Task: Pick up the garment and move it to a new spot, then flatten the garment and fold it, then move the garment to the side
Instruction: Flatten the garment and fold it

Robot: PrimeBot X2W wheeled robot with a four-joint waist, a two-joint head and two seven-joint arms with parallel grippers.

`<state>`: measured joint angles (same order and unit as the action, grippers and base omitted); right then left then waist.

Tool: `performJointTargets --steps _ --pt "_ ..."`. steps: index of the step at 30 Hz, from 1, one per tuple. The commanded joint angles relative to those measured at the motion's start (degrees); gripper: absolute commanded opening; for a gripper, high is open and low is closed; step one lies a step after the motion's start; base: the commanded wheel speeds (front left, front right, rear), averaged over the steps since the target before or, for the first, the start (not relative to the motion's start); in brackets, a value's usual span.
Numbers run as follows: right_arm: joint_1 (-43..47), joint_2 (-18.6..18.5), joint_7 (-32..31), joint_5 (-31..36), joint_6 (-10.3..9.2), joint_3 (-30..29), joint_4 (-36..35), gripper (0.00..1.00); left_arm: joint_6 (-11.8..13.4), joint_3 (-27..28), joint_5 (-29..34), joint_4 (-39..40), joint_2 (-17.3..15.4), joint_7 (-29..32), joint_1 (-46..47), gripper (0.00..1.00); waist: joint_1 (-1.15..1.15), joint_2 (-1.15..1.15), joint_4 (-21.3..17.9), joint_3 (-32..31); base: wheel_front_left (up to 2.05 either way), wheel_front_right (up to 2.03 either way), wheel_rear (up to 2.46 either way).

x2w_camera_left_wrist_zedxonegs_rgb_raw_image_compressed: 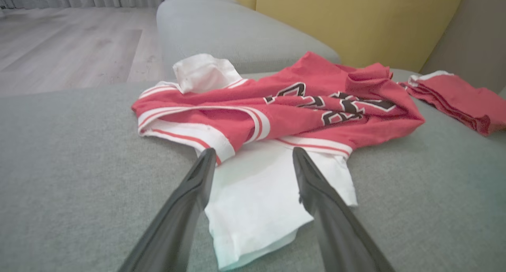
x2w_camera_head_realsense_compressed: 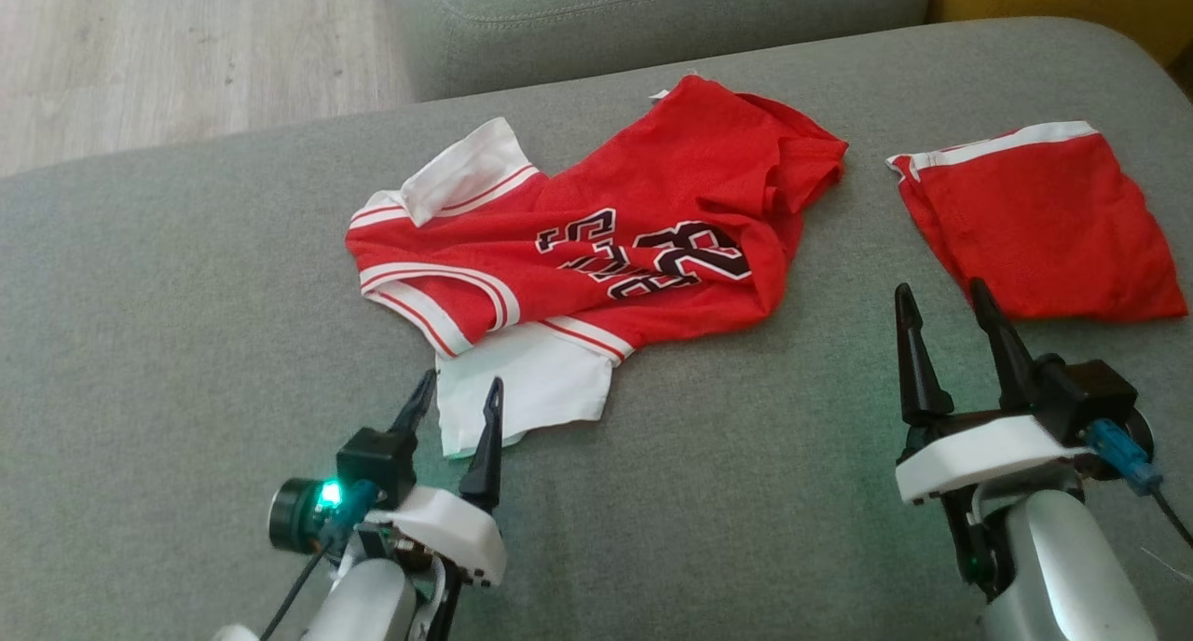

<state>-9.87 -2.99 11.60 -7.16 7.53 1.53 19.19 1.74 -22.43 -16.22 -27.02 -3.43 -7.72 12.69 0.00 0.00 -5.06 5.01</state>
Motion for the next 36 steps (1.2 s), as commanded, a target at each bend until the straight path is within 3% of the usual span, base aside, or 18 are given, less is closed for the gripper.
performJointTargets --steps 1,10,14,15,16,17,28,36 --pt "-1.2 0.1 0.3 -0.5 -0.04 1.4 -2.1 1.0 -0.1 1.1 -0.5 0.6 -0.4 1.4 1.6 1.0 0.0 0.0 -0.1 0.3 0.0 0.0 0.0" --pt "-1.7 0.1 0.5 -1.4 -0.04 2.3 -2.1 1.0 3.9 2.0 -0.6 -3.3 -1.1 7.7 2.3 1.0 0.0 0.0 -1.4 1.9 0.0 0.0 0.0" --pt "-1.8 0.1 0.8 -1.7 -0.04 2.4 -1.9 1.0 3.8 1.7 -0.9 -5.3 -1.8 10.5 2.7 1.0 0.0 0.0 -2.0 2.4 0.0 0.0 0.0" --pt "-1.8 0.1 0.9 -1.8 -0.04 2.4 -1.8 1.0 3.3 1.5 -1.1 -5.7 -1.9 11.0 2.8 0.86 0.0 0.0 -2.1 2.4 0.0 0.0 0.0" --pt "-1.8 0.1 0.9 -1.8 -0.04 2.3 -1.7 1.0 3.0 1.5 -1.3 -5.8 -2.0 11.1 2.9 0.1 0.0 0.0 -2.1 2.4 0.0 0.0 0.0" --pt "-1.8 0.1 1.0 -1.8 -0.04 2.2 -1.6 1.0 2.9 1.5 -1.4 -5.7 -2.2 10.8 2.9 0.0 0.0 0.0 -2.1 2.4 0.0 0.0 0.0" --pt "-1.3 0.1 0.5 -1.1 -0.04 1.1 0.3 1.0 5.3 6.2 -2.8 -0.2 -4.8 0.8 2.3 0.0 0.0 0.0 1.5 0.0 0.0 0.0 0.0" --pt "-0.7 0.1 -0.5 -1.0 -0.04 1.7 1.2 1.0 8.0 9.2 -3.6 3.6 -6.7 -2.5 0.4 0.0 0.0 0.0 4.2 -1.1 0.0 0.0 0.0"
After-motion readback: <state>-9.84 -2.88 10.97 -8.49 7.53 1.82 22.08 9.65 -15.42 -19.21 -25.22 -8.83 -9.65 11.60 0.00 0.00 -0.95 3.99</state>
